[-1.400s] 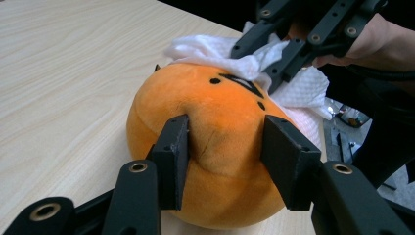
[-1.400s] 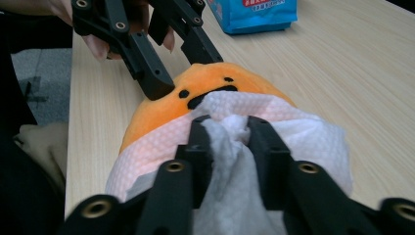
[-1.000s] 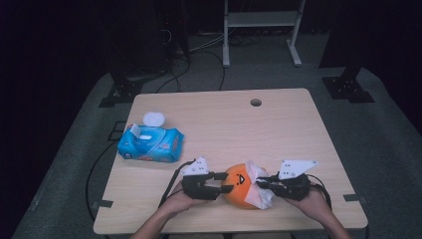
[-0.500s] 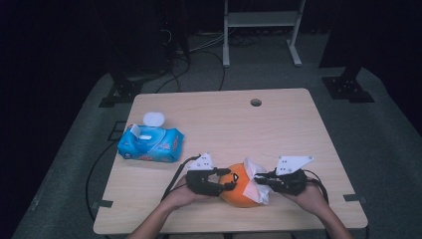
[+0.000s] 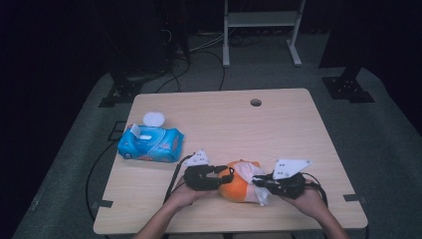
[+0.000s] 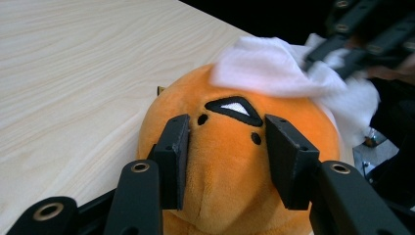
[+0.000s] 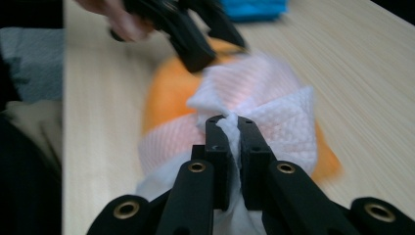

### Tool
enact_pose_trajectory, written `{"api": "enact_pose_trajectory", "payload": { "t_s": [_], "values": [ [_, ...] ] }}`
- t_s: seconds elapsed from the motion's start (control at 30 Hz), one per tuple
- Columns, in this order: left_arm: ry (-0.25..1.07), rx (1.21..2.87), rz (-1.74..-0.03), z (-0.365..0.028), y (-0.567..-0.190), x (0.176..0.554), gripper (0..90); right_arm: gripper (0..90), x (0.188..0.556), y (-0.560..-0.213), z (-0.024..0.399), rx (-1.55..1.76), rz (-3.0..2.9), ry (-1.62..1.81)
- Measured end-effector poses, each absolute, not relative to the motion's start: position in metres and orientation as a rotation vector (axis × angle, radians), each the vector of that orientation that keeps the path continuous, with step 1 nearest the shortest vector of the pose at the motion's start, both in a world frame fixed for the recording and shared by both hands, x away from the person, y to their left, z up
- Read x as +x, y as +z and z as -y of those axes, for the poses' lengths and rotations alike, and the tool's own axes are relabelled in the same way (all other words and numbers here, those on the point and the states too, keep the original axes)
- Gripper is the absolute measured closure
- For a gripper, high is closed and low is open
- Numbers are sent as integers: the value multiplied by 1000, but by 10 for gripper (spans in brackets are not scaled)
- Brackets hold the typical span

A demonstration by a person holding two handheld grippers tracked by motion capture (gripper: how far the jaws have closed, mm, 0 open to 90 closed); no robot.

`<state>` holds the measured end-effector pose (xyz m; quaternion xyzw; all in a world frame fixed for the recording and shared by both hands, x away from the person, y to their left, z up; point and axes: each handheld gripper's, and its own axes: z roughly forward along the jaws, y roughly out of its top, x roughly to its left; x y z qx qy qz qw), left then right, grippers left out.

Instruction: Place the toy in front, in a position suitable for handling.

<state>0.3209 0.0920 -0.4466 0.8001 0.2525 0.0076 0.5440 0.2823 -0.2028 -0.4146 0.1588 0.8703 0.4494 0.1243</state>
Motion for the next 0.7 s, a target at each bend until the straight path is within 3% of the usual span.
{"api": "enact_pose_trajectory", "payload": {
  "t_s": [0.13,0.4,0.7],
  "values": [
    [22,1895,-604,-89,-447,320,535,847,284,-420,223,579,-2505,1345],
    [24,1892,-620,-94,-449,323,531,846,271,-413,180,391,-2528,1305],
    [60,1904,-604,-90,-448,318,530,847,282,-417,216,570,-2477,1328]
  ]
}}
